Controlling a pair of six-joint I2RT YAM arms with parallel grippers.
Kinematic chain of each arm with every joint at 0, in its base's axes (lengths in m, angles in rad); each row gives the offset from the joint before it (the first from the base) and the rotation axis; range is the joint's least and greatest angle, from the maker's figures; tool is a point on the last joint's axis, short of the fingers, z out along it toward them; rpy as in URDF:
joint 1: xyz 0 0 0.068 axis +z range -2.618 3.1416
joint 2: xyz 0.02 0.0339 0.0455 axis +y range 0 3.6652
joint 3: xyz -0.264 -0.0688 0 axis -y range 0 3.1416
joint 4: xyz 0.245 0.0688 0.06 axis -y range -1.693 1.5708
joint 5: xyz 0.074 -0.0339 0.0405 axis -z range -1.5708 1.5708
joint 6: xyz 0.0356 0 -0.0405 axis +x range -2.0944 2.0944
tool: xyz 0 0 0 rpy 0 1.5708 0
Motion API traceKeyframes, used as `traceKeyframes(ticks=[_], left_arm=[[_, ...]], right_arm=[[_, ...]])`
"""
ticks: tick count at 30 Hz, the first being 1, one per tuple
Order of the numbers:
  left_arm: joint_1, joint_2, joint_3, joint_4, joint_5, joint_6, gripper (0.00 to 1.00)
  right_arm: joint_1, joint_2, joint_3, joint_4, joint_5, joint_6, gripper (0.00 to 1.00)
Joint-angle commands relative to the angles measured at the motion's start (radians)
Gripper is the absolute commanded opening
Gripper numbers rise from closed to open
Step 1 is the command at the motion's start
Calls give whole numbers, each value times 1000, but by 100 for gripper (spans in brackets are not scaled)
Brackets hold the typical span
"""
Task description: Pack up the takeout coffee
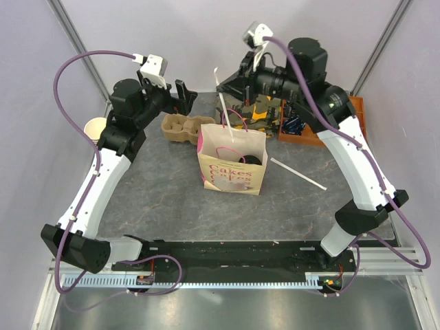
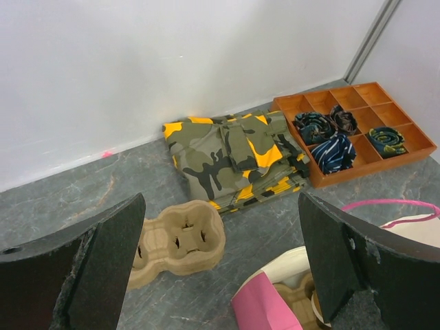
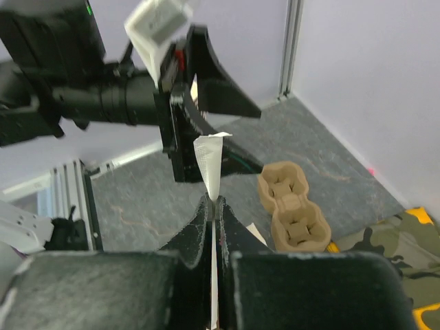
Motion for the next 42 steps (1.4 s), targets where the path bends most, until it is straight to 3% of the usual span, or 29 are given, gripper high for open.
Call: traceKeyframes(ticks=[1,9,25,34,37,42], left_arm=[[18,-32,14,42,-16,-33,100],[21,-49,-1,47,-11,-30,100],[53,-71,-13,19,-48,-17,100],[64,-71,-12,6,-36,-13,100],[66,-68,-15,1,-31,-14,100],[67,-66,-12,-8,-27,-16,100]], right_arm=[[39,-15,-14,-43,68,-144,0],[73,14,-96,-147,116,-288,0],[76,-66,-468,-116,99,-408,0],[82,-55,-528,-165,74,-477,0],[87,-37,-522,-182,74,-486,7],[87,-24,-490,-201,68,-492,27]])
